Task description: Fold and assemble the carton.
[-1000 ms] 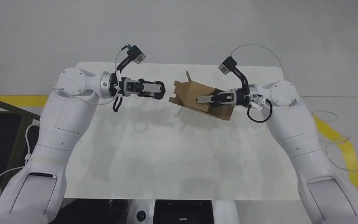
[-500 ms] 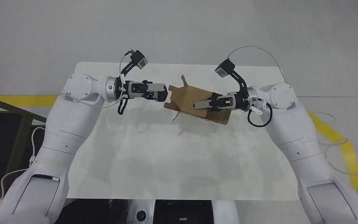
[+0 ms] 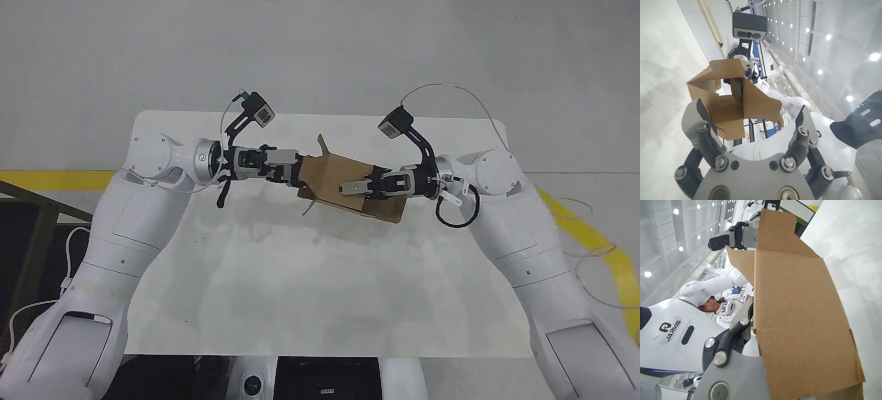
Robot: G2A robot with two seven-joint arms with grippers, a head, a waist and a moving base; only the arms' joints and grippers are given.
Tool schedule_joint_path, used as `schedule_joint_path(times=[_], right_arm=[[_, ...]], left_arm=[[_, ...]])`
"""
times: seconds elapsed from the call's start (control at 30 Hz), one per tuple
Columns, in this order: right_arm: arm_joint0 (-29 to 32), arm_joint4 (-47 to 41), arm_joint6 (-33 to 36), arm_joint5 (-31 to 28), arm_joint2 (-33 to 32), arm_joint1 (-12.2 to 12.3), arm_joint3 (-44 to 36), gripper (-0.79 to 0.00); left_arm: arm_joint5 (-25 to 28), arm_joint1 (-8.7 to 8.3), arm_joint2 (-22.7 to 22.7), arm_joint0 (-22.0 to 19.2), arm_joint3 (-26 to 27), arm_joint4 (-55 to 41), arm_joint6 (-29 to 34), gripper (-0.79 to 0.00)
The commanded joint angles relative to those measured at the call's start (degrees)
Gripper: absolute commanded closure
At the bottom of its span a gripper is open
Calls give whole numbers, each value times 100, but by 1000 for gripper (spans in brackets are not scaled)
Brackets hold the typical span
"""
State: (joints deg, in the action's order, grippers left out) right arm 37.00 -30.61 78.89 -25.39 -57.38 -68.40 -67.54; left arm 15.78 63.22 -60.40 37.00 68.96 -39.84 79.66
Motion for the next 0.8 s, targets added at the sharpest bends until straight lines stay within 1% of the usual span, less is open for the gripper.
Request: schedule_joint_path(times=[0.0, 0.43, 0.77], right_arm=[[-18, -1, -16, -16, 29, -10, 32, 0], [-73, -136, -115, -115, 275, -91, -10, 0], [-95, -199, -143, -143, 312, -101, 19, 0]], left_arm=[[-33, 6, -6, -2, 23, -68, 28, -785], [-97, 78, 87, -9, 70, -232, 54, -785], [-103, 99, 69, -36, 29, -181, 68, -785]])
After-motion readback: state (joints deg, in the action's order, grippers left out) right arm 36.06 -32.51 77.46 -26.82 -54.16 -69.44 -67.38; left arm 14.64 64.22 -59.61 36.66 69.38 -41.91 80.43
